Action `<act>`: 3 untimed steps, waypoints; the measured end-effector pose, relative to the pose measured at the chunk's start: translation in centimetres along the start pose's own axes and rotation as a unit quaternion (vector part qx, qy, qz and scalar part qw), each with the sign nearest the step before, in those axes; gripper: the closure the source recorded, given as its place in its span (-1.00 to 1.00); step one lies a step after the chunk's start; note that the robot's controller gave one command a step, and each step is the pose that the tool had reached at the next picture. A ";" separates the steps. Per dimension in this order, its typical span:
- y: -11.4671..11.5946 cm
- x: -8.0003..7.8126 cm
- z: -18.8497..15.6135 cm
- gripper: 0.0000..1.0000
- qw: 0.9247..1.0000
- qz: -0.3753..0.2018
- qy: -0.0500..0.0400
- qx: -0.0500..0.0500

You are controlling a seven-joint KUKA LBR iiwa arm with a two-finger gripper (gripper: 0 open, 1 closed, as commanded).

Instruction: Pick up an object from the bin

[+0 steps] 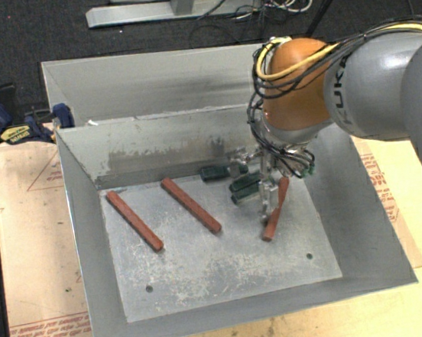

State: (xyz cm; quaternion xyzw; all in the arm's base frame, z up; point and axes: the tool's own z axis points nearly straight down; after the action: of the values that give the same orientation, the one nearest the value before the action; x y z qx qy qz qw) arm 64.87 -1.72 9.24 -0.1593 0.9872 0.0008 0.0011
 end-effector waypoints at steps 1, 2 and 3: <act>0.0 0.0 0.0 -1.00 1.000 0.000 0.000 0.000; -1.5 -0.3 2.1 1.00 0.999 0.037 -0.001 0.000; -1.5 -0.3 2.1 1.00 0.999 0.037 -0.001 0.000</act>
Offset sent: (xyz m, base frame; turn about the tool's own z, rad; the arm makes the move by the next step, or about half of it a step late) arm 0.0059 -0.0144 -0.0224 0.0746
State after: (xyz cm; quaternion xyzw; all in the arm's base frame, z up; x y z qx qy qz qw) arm 65.59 -3.04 7.14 -0.1226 0.9924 0.0009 0.0018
